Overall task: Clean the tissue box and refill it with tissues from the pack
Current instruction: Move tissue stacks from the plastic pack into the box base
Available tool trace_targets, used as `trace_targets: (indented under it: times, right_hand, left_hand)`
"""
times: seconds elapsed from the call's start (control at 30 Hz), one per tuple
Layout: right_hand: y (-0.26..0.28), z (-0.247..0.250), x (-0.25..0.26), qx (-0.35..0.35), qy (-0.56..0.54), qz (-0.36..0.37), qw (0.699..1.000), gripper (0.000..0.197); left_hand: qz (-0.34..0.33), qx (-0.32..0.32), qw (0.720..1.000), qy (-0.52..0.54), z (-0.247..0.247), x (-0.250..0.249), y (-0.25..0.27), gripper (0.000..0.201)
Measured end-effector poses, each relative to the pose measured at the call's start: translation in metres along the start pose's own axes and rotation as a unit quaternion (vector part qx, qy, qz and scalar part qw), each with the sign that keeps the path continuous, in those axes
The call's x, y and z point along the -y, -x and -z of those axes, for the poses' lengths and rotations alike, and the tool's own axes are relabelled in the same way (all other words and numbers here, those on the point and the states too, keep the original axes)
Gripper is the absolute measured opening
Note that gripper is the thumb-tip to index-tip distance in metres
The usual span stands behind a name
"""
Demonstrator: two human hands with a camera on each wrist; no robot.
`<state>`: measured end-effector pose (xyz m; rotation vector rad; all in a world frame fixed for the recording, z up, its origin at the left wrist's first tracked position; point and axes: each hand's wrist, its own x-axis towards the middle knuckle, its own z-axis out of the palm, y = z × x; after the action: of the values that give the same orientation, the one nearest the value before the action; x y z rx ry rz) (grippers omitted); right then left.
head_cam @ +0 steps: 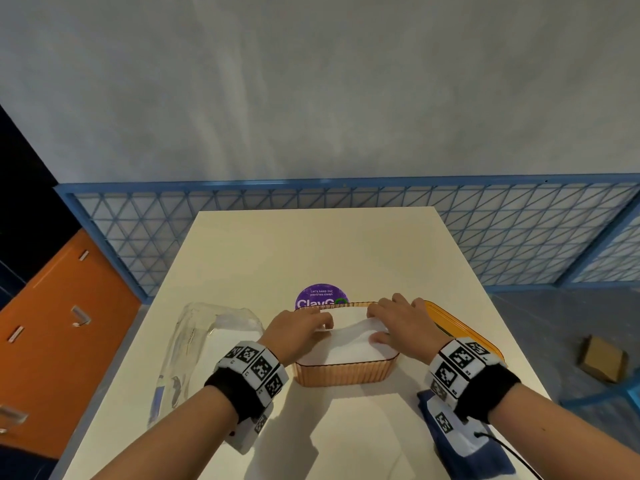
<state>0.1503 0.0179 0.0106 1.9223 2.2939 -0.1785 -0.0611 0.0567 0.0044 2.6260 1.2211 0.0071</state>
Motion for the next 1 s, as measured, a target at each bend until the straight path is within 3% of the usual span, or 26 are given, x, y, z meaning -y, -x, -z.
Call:
trace_targets:
  times: [0.13,0.27,0.57,0.7,0.8,0.9,1.0]
  right_hand:
    - [0.006,-0.001,0.003,-0.035,-0.005,-0.001,0.999,0.037]
    - [0.004,-0.005,0.007,-0.035,-0.001,-0.008,0.999,0.050]
    - [0.010,-0.004,0.003,-0.032,0.035,0.039,0.998,0.022]
    - [0.015,-0.003,0.002,-0.050,-0.008,0.068,0.996,0.044]
    - [0.015,-0.001,0.004,-0.071,0.007,0.099,0.993,0.035]
    - [0.016,-0.004,0.003,-0.035,-0.002,0.102,0.994,0.020]
    - [0.015,-0.006,-0.001,0.022,-0.017,0.082,0.996,0.025]
  left_hand:
    - [-0.008,0.011,0.999,-0.045,-0.004,-0.003,0.003,0.028]
    - [-0.018,0.006,0.996,-0.090,-0.010,-0.004,0.005,0.023]
    - [-0.056,-0.007,0.997,-0.054,-0.018,0.008,0.010,0.022]
    - [-0.062,-0.017,0.997,-0.048,-0.019,0.010,0.013,0.023]
    - [-0.062,-0.020,0.997,-0.027,-0.021,0.013,0.014,0.021]
    - [-0.064,-0.026,0.998,0.004,-0.025,0.020,0.015,0.021]
    - [-0.043,-0.003,0.998,0.043,-0.028,0.025,0.017,0.025]
